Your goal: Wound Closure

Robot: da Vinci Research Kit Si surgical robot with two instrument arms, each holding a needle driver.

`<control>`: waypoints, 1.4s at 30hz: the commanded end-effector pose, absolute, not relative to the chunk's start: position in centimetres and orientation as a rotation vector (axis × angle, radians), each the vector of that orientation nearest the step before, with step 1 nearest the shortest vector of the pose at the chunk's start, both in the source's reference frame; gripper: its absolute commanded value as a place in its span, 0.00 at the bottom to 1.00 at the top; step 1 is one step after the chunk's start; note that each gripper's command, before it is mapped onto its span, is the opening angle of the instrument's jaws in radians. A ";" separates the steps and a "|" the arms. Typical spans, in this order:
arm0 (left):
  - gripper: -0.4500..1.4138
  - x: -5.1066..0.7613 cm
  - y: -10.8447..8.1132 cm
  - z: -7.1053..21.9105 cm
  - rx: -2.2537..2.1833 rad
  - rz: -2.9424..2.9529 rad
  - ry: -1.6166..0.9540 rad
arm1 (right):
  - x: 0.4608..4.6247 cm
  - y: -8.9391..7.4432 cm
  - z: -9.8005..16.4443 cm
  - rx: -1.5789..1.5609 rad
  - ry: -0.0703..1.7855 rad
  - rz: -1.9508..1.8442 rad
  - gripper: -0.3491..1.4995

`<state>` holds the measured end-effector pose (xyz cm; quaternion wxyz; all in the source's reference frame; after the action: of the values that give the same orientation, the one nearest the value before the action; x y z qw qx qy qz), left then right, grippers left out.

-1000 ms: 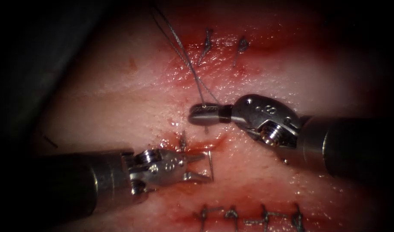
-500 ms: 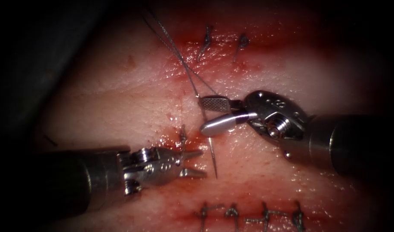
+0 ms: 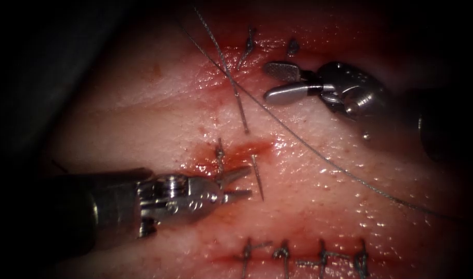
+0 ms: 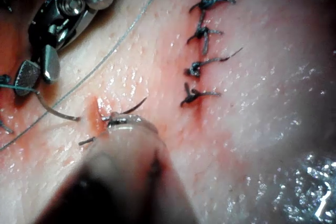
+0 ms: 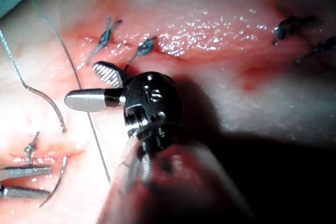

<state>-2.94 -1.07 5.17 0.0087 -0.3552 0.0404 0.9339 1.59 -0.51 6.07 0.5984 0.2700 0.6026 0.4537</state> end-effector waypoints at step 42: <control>0.00 -3.25 -1.1 4.9 -1.533 2.313 -0.449 | 1.41 -0.5 5.9 0.178 1.313 0.684 0.54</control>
<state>-3.19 -1.09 4.79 0.1689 -0.5406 -0.1633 0.8078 1.37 -0.51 5.87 0.7394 0.0757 0.5949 0.3060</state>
